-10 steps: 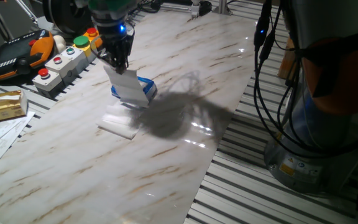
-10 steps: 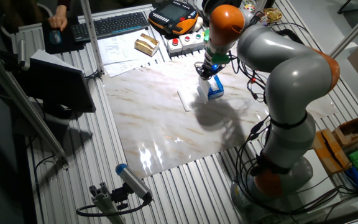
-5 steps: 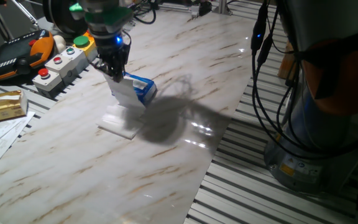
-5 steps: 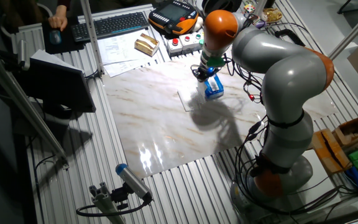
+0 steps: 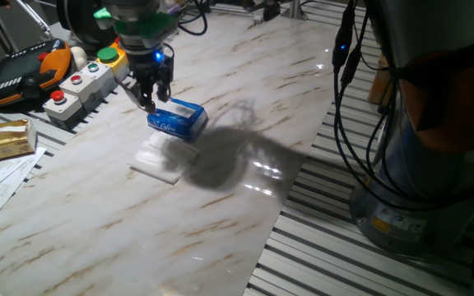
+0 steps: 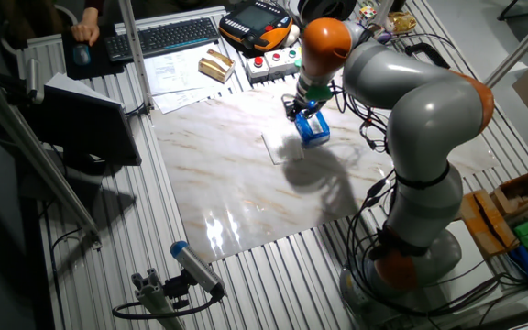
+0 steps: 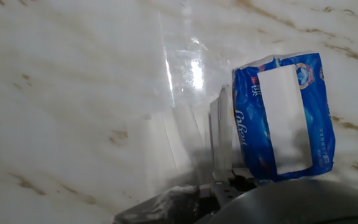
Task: Pull out a napkin
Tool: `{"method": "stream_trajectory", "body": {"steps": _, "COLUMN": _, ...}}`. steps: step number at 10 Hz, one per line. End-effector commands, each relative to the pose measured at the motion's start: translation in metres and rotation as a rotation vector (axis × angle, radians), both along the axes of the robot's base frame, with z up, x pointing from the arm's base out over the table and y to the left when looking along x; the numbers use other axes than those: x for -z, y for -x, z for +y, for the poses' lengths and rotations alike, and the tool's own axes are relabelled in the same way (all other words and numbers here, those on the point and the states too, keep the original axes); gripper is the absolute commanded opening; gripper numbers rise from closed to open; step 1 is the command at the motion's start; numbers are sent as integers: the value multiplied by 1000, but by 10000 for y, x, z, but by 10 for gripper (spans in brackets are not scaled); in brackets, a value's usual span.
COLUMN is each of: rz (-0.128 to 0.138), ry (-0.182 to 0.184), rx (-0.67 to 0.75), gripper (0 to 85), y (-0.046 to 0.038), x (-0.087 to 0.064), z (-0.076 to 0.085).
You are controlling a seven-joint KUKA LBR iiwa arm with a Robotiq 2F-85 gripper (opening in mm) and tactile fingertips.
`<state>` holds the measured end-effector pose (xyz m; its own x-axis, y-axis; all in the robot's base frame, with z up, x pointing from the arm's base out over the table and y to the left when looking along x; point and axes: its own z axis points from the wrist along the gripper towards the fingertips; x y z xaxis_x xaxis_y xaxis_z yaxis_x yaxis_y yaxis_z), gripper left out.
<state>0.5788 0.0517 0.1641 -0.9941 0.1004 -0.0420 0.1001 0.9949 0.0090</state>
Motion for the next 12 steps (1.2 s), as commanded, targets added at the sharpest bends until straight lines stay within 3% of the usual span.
{"method": "stream_trajectory", "body": {"steps": 1, "rz": 1, "ry": 0, "rx": -7, "gripper": 600, "y": 0, "x": -6, "z": -57}}
{"method": "stream_trajectory", "body": {"steps": 4, "rz": 7, "ry": 9, "rx": -26, "gripper": 567, "y": 18, "x": -76, "z": -307}}
{"method": "stream_trajectory", "body": {"steps": 7, "rz": 18, "ry": 33, "rx": -19, "gripper": 507, "y": 114, "x": -255, "z": -445}}
{"method": "stream_trajectory", "body": {"steps": 10, "rz": 30, "ry": 24, "rx": -27, "gripper": 340, "y": 181, "x": -339, "z": -488}}
{"method": "stream_trajectory", "body": {"steps": 12, "rz": 36, "ry": 23, "rx": -39, "gripper": 150, "y": 197, "x": -363, "z": -513}}
